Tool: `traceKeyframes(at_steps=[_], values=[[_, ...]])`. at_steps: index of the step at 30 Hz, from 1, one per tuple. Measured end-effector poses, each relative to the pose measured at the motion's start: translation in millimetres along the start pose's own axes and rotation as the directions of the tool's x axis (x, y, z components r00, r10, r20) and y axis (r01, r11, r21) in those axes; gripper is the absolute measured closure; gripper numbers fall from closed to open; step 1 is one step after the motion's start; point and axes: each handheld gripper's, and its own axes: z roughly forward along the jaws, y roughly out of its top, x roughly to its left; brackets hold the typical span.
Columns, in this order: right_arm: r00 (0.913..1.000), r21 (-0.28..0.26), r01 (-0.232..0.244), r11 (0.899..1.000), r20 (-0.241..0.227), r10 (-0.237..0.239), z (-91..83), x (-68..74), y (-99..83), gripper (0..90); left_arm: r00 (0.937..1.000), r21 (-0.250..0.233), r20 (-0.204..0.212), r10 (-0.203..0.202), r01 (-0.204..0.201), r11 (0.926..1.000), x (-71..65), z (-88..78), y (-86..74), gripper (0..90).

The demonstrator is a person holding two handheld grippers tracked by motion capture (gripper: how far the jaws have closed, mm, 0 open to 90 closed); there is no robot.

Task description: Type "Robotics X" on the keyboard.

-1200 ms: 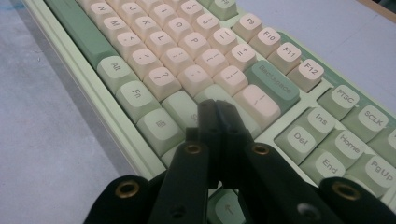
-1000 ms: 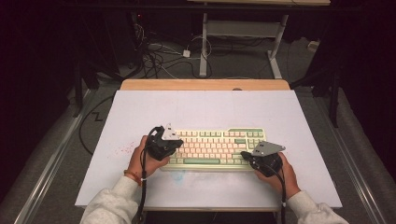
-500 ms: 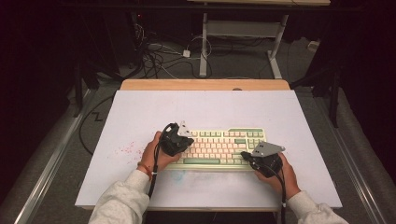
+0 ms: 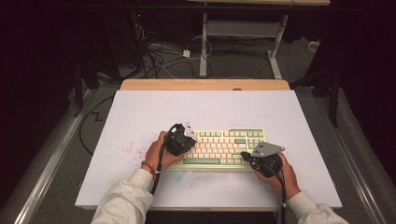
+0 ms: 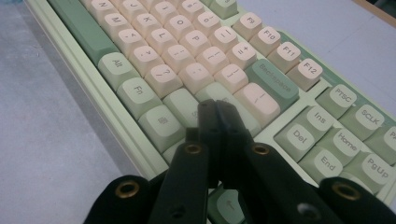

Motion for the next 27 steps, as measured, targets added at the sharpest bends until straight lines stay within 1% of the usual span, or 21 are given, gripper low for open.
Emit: traceKeyframes(at_steps=[3, 4, 5, 6, 7, 8, 9, 11, 14, 15, 16, 17, 19, 20, 21, 22, 23, 24, 25, 26, 27], values=[[1.0000, 0.001, -0.004, 1.000, -0.004, 0.004, -0.6, -0.5, 0.2, 90.0, 1.0000, -0.010, 0.004, -0.005, 0.005, 0.9999, 0.0, -1.6, -0.3, 88.4], [0.9999, 0.000, -0.013, 1.000, -0.010, 0.013, -1.0, -1.1, 0.5, 90.0, 0.9999, -0.046, 0.002, -0.014, 0.014, 0.9988, 1.1, -7.8, -0.9, 88.3], [0.9998, -0.002, -0.019, 1.000, -0.007, 0.019, -1.6, -1.1, 0.7, 90.0, 0.9999, -0.046, 0.002, -0.014, 0.014, 0.9988, 1.1, -7.8, -0.9, 88.3], [0.9999, -0.008, -0.011, 1.000, -0.004, 0.011, -2.8, -1.4, 1.0, 90.0, 0.9999, -0.059, -0.005, -0.013, 0.013, 0.9982, 1.5, -11.8, -1.2, 88.3], [0.9998, -0.019, -0.018, 1.000, -0.004, 0.018, -4.8, -1.6, 1.7, 90.0, 0.9998, -0.074, -0.013, -0.014, 0.013, 0.9972, 1.9, -15.9, -1.8, 88.3], [0.9999, -0.027, -0.017, 0.999, -0.005, 0.016, -7.1, -2.7, 2.9, 90.0, 0.9995, -0.110, -0.026, -0.020, 0.017, 0.9938, 2.6, -23.6, -3.7, 88.3], [0.9999, -0.027, -0.017, 0.999, -0.005, 0.016, -7.1, -2.7, 2.9, 90.0, 0.9995, -0.110, -0.026, -0.020, 0.017, 0.9938, 2.6, -23.6, -3.7, 88.3], [0.9994, -0.055, -0.033, 0.998, -0.001, 0.033, -13.7, -3.7, 6.1, 90.0, 0.9992, -0.135, -0.036, -0.018, 0.013, 0.9908, 3.2, -29.8, -6.5, 88.2], [0.9995, -0.063, -0.033, 0.997, -0.005, 0.032, -17.2, -3.7, 7.3, 90.0, 0.9984, -0.186, -0.050, -0.028, 0.019, 0.9823, 3.6, -38.3, -12.3, 86.9], [0.9995, -0.067, -0.030, 0.997, -0.005, 0.030, -18.7, -3.9, 7.6, 90.0, 0.9985, -0.203, -0.047, -0.026, 0.016, 0.9791, 3.7, -40.8, -14.4, 84.8], [0.9992, -0.074, -0.039, 0.997, -0.007, 0.038, -21.5, -4.2, 7.8, 90.0, 0.9980, -0.211, -0.061, -0.017, 0.004, 0.9775, 3.5, -43.3, -16.5, 82.4], [0.9992, -0.074, -0.039, 0.997, -0.007, 0.038, -21.5, -4.2, 7.8, 90.0, 0.9969, -0.214, -0.077, -0.015, -0.001, 0.9769, 3.3, -45.2, -18.8, 82.4], [0.9992, -0.086, -0.041, 0.995, -0.005, 0.041, -26.6, -6.2, 8.1, 90.0, 0.9967, -0.222, -0.081, -0.003, -0.015, 0.9749, 2.9, -48.4, -23.6, 76.7], [0.9988, -0.091, -0.048, 0.995, -0.004, 0.048, -28.0, -6.8, 8.2, 90.0, 0.9958, -0.226, -0.092, 0.004, -0.025, 0.9738, 2.1, -49.8, -26.1, 76.7], [0.9987, -0.094, -0.051, 0.994, -0.004, 0.050, -29.4, -7.5, 8.3, 90.0, 0.9954, -0.228, -0.096, 0.008, -0.030, 0.9731, 1.5, -51.2, -28.7, 74.1], [0.9984, -0.096, -0.056, 0.994, -0.005, 0.056, -30.6, -8.0, 8.4, 90.0, 0.9952, -0.233, -0.097, 0.014, -0.036, 0.9717, 1.0, -52.6, -31.2, 68.8], [0.9984, -0.096, -0.056, 0.994, -0.005, 0.056, -30.6, -8.0, 8.4, 90.0, 0.9942, -0.238, -0.107, 0.015, -0.040, 0.9705, 0.0, -53.8, -33.8, 68.8], [0.9985, -0.101, -0.055, 0.993, -0.004, 0.055, -32.5, -9.5, 8.4, 90.0, 0.9923, -0.236, -0.123, 0.014, -0.043, 0.9707, -0.8, -55.2, -36.7, 61.1], [0.9985, -0.101, -0.055, 0.993, -0.004, 0.055, -32.5, -9.5, 8.4, 90.0, 0.9913, -0.241, -0.131, 0.010, -0.041, 0.9696, -1.6, -56.1, -39.8, 61.1], [0.9981, -0.103, -0.061, 0.993, -0.004, 0.061, -32.9, -9.7, 8.8, 90.0, 0.9903, -0.245, -0.139, 0.002, -0.036, 0.9688, -2.7, -56.8, -43.2, 54.9], [0.9984, -0.106, -0.057, 0.993, -0.006, 0.057, -33.3, -10.7, 9.0, 90.0, 0.9886, -0.250, -0.151, -0.006, -0.032, 0.9677, -3.9, -57.3, -46.8, 46.4]])
